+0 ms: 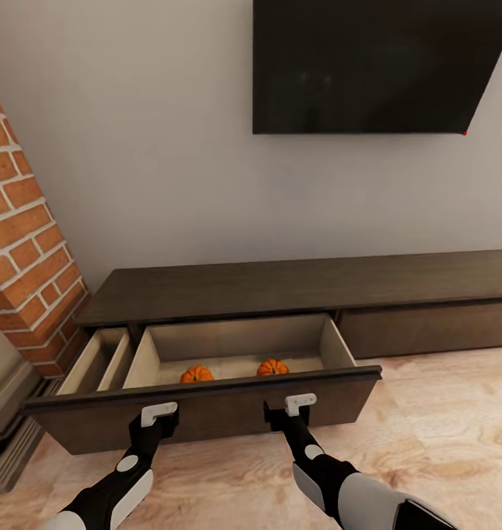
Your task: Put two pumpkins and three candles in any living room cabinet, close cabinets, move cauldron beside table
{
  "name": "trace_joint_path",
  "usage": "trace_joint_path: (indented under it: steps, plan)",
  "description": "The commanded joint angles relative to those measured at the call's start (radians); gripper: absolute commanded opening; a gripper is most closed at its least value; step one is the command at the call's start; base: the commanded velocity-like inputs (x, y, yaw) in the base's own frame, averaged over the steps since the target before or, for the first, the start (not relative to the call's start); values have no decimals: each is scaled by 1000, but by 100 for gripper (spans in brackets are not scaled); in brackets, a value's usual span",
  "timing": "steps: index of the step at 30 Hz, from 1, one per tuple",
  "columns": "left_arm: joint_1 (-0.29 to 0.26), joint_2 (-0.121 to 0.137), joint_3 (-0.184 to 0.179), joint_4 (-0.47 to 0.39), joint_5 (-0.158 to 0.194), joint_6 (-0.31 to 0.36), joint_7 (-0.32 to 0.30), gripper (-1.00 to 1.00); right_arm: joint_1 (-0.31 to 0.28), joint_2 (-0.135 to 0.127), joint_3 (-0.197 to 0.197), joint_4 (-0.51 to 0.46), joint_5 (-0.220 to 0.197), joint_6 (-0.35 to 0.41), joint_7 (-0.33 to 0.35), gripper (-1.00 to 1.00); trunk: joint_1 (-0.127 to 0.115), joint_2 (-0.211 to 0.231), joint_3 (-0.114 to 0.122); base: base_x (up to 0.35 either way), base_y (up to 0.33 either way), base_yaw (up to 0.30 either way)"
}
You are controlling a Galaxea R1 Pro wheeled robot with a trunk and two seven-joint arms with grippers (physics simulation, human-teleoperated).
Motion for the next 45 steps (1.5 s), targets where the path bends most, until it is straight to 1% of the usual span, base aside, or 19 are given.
trace_joint_path:
  steps: [1,16,45]
  plan:
    - [-1,1,-9,-2,2,-4,6,100,-1,0,8,0,-3,-2,-7,100,0,0,-1,288,0,0]
    - [-1,1,-9,-2,2,-4,6,100,-1,-1,8,0,-3,-2,-7,100,0,0,-1,269,0,0]
    - [-1,3,-9,-3,2,-4,6,100,-1,-1,9,0,-3,-2,-7,100,0,0,-1,229,0,0]
